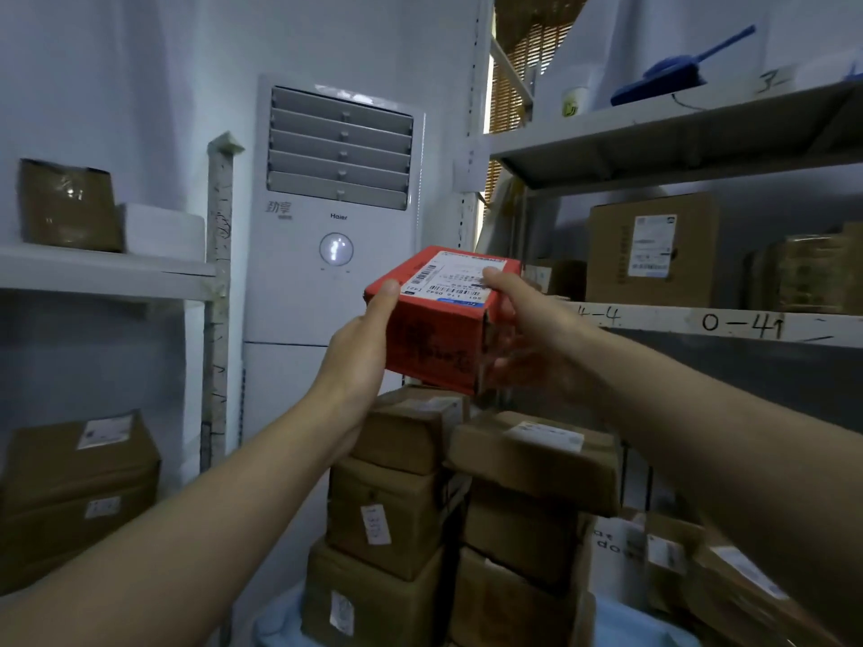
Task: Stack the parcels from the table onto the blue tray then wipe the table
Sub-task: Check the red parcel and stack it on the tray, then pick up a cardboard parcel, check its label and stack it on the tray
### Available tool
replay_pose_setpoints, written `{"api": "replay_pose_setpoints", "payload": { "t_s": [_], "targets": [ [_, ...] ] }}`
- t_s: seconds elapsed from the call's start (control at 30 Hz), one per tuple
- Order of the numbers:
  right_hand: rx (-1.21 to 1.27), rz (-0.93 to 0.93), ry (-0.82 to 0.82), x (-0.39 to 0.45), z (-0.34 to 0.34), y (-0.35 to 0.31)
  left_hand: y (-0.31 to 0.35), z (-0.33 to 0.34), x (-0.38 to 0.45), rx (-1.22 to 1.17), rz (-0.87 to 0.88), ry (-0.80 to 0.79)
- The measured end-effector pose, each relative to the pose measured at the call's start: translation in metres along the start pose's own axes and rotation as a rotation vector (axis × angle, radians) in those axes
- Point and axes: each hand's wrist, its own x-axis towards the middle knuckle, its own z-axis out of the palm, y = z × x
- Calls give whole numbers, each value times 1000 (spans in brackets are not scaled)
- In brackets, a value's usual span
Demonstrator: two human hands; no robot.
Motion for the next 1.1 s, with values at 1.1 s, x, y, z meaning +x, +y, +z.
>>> {"api": "replay_pose_setpoints", "payload": {
  "t_s": [1.1],
  "targets": [
    [-234, 127, -116, 30, 28, 21, -46, -15, 27, 18, -296, 101]
  ]
}}
